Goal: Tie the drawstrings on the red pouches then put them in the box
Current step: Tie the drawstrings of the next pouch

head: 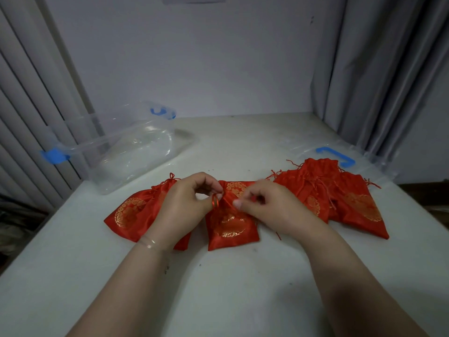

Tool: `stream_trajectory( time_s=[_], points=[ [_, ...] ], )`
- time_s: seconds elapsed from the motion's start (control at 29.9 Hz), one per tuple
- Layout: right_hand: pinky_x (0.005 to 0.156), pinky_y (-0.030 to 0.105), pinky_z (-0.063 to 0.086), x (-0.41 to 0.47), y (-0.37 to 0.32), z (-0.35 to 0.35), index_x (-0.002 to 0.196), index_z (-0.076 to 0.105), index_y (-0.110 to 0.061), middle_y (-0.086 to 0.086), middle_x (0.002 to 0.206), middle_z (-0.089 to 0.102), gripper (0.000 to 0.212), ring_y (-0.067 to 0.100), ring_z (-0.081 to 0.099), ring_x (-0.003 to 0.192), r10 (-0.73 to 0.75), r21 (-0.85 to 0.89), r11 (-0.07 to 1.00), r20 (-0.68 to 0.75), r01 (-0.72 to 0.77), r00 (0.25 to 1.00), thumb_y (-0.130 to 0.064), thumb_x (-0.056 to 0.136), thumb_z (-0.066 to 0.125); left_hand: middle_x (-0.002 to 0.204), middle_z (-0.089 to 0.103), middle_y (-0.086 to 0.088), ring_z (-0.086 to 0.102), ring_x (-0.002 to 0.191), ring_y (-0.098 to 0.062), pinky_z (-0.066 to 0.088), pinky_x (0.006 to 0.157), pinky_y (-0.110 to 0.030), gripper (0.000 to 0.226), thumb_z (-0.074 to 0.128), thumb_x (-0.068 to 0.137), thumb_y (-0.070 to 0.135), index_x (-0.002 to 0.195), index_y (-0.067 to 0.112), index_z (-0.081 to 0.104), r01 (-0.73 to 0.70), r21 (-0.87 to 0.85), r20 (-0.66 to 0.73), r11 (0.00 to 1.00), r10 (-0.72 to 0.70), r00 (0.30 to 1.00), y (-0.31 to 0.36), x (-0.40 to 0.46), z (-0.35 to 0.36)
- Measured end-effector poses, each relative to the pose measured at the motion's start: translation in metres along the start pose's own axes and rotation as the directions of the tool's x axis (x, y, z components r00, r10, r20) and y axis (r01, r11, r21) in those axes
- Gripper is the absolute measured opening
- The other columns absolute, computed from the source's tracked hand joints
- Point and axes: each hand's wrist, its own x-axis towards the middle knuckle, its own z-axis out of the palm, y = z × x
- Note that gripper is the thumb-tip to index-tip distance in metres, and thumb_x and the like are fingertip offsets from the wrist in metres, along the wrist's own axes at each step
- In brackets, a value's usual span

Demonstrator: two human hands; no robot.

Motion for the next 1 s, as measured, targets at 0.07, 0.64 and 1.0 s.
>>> stream_trajectory(
  time_s=[0.07, 0.64, 1.0],
  points=[
    [0.097, 0.023, 0.041, 0.002, -0.004, 0.001, 0.091, 0.070, -0.033, -0.013, 0.109, 0.063, 0.010, 0.000, 0.054, 0.106, -0.130, 0.060, 0.988, -0.146, 0.140, 0.981, -0.030, 0.087, 0.061, 0.074, 0.066, 0.009, 0.062, 0.073, -0.002, 0.043, 0.068, -0.010, 0.030, 0.068, 0.075, -0.008, 0.074, 0.022, 0.062, -0.078, 0.052, 0.017, 0.996, 0.077, 0.997, 0.002, -0.002, 0.002],
    [0.087, 0.020, 0.048, 0.002, -0.008, 0.001, 0.101, 0.071, -0.011, 0.007, 0.098, 0.072, 0.021, 0.006, 0.063, 0.089, -0.024, 0.412, 0.911, -0.006, 0.024, 1.000, 0.001, 0.089, 0.058, 0.084, 0.058, 0.000, 0.056, 0.072, -0.014, 0.047, 0.057, -0.034, 0.007, 0.070, 0.079, 0.000, 0.082, 0.006, 0.068, -0.498, 0.337, -0.106, 0.799, 0.558, 0.823, -0.005, -0.005, 0.020],
    [0.056, 0.020, 0.039, 0.004, 0.002, 0.001, 0.077, 0.057, -0.024, -0.011, 0.057, 0.053, 0.011, 0.002, 0.050, 0.052, 0.067, 0.018, 0.998, -0.254, -0.065, 0.965, -0.016, 0.083, 0.059, 0.076, 0.063, 0.007, 0.058, 0.070, -0.014, 0.045, 0.058, -0.032, 0.006, 0.067, 0.085, 0.020, 0.079, 0.020, 0.069, -0.326, 0.504, -0.095, 0.800, 0.426, 0.900, 0.001, -0.006, 0.012]
  ],
)
